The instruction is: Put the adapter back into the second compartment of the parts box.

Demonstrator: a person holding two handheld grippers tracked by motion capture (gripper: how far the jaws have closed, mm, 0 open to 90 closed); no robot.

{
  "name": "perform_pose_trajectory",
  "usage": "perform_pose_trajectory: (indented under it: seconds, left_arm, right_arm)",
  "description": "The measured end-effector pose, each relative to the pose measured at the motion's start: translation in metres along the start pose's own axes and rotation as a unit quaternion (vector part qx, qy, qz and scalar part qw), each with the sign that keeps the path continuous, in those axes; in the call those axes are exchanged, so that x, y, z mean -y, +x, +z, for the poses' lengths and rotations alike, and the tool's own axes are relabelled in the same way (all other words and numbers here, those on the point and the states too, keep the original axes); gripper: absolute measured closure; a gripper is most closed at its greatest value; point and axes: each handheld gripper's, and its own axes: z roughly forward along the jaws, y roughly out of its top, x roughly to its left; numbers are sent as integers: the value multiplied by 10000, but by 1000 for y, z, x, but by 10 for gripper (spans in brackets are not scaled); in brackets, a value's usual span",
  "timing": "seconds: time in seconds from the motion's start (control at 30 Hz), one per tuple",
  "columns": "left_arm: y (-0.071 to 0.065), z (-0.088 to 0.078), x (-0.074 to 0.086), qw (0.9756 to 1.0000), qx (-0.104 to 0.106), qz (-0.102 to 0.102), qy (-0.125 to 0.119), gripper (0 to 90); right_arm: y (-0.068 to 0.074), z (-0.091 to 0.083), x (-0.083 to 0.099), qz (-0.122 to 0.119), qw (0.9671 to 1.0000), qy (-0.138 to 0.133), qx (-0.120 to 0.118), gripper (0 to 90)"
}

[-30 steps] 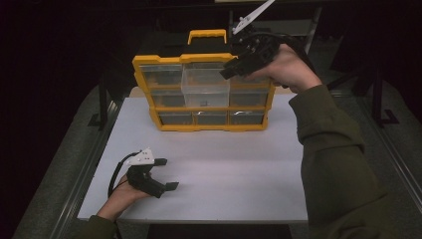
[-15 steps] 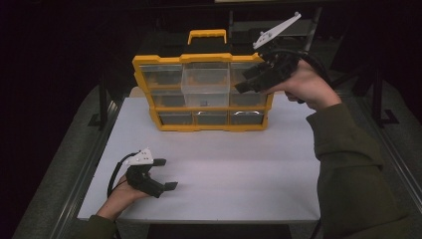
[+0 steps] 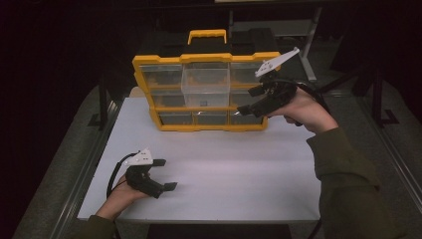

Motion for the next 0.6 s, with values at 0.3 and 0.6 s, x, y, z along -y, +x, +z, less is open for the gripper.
perform_pose_trajectory:
  seconds: [0.3,0.6]
  left_arm:
    - [-1,-2,1,10000,-22,-21,1,0]
    - [-1,-2,1,10000,-25,-23,-2,0]
  right_arm:
    - [6,11,26,128,9999,-56,40,137]
    - [15,27,56,257,9996,-65,111,82]
